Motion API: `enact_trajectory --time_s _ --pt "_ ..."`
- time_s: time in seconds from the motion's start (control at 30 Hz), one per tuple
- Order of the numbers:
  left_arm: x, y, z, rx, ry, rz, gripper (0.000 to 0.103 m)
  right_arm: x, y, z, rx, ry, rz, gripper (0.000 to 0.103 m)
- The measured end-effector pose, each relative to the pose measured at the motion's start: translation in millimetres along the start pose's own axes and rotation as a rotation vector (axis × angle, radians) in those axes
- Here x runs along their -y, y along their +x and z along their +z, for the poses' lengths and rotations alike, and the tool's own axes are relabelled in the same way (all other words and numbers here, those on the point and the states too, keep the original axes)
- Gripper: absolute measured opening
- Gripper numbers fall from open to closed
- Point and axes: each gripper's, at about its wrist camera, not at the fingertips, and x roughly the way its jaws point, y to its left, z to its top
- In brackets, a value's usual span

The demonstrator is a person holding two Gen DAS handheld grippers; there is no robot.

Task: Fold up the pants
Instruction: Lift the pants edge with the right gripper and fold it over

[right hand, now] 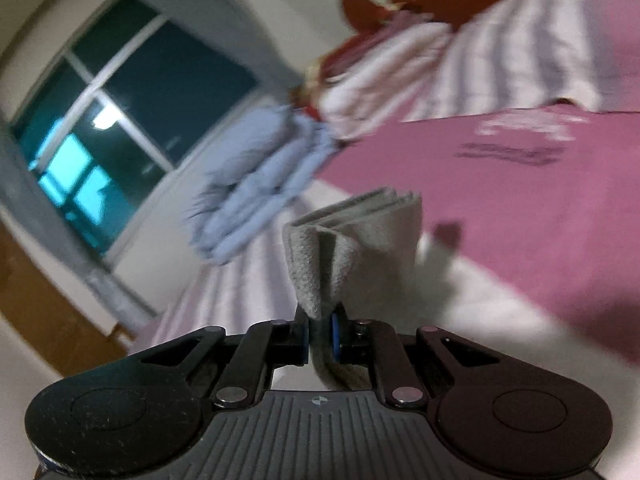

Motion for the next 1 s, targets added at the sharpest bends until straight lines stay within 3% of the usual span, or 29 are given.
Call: enact_trajectory --time_s 0.1,0.27,0.4,0.43,0.47,0.53,0.63,0.8,0.9,0.93,1.0 --pt "-12.9 -3.0 1.2 0.0 -0.046 0.003 0.097 -49.0 19.3 -23.2 -0.035 -0.044 0.086 0.01" --pt "-27.6 -3.8 0.8 -0.008 -0.094 0.0 0.097 -134.3 59.6 -95.3 -0.168 -0.114 0.26 0.01" --pt "-30.4 -3.5 2.6 -0.01 -0.11 -0.001 0.097 -175.0 100.1 -190.3 -0.389 -0.2 0.339 0.01" --pt "-30.3 -3.6 2.6 -0.012 -0.108 0.0 0.097 -179.7 113.2 -220.8 -0.491 -0.245 0.323 0.01" --pt "-30.4 -3.9 2.6 -0.013 -0.107 0.001 0.097 -180.2 119.3 -243.2 -0.536 -0.285 0.286 0.011" --pt "-29.9 -3.1 2.9 -0.015 -0.098 -0.001 0.097 -173.9 113.4 -259.9 -0.486 -0.334 0.307 0.011" --pt "-30.6 -1.4 2.8 -0.02 -0.089 -0.004 0.097 -167.4 116.7 -252.2 -0.491 -0.299 0.334 0.011" --pt "-29.3 -2.1 1.9 -0.015 -0.095 0.004 0.097 -186.0 90.0 -245.2 -0.423 -0.468 0.428 0.011" --pt "-28.1 -1.0 1.7 -0.017 -0.09 0.01 0.097 -190.8 84.3 -271.9 -0.482 -0.626 0.434 0.012" --pt "-27.9 -0.9 1.8 -0.018 -0.089 0.011 0.097 -190.8 88.8 -286.5 -0.536 -0.697 0.432 0.021" --pt "-27.3 -1.3 1.4 -0.02 -0.087 0.013 0.097 -189.1 74.8 -295.2 -0.513 -0.748 0.5 0.037"
